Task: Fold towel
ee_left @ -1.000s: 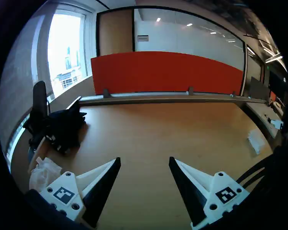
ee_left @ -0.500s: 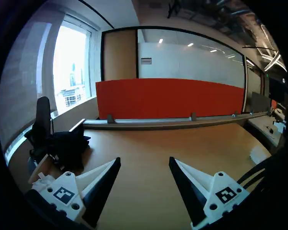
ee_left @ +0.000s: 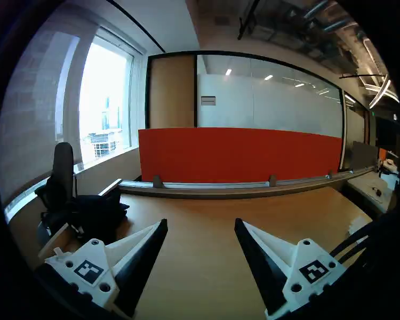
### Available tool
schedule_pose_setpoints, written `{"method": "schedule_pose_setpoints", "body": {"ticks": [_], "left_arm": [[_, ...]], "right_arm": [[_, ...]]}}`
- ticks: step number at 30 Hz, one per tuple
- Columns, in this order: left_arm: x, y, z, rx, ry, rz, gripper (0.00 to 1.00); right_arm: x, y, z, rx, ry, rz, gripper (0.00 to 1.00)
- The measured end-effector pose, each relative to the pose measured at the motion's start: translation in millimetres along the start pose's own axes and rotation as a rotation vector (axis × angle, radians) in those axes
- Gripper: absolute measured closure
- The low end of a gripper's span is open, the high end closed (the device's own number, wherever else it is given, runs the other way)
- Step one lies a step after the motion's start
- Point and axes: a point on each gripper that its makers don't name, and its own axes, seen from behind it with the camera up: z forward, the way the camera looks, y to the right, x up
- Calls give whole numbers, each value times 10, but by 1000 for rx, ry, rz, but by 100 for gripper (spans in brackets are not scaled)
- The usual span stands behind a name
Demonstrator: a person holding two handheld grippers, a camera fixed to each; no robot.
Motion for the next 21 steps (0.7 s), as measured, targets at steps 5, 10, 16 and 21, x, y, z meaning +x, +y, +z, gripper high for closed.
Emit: {"method": "schedule_pose_setpoints", "body": {"ticks": [5,10,16,21], "left_arm": [[88,12,4,-9,23,-4,7],[141,11,-9,-13,41,-10,7],[172,-21,-18,-14,53,-22,7],[197,-62,-31,-13,64,-24,7]], "right_arm": [[138,-340,16,42,23,9,3],[246,-632,29,71,42,12,3],[309,-932,27,99,50,34,3],[378,-1117,15,116,56,58,3]]}}
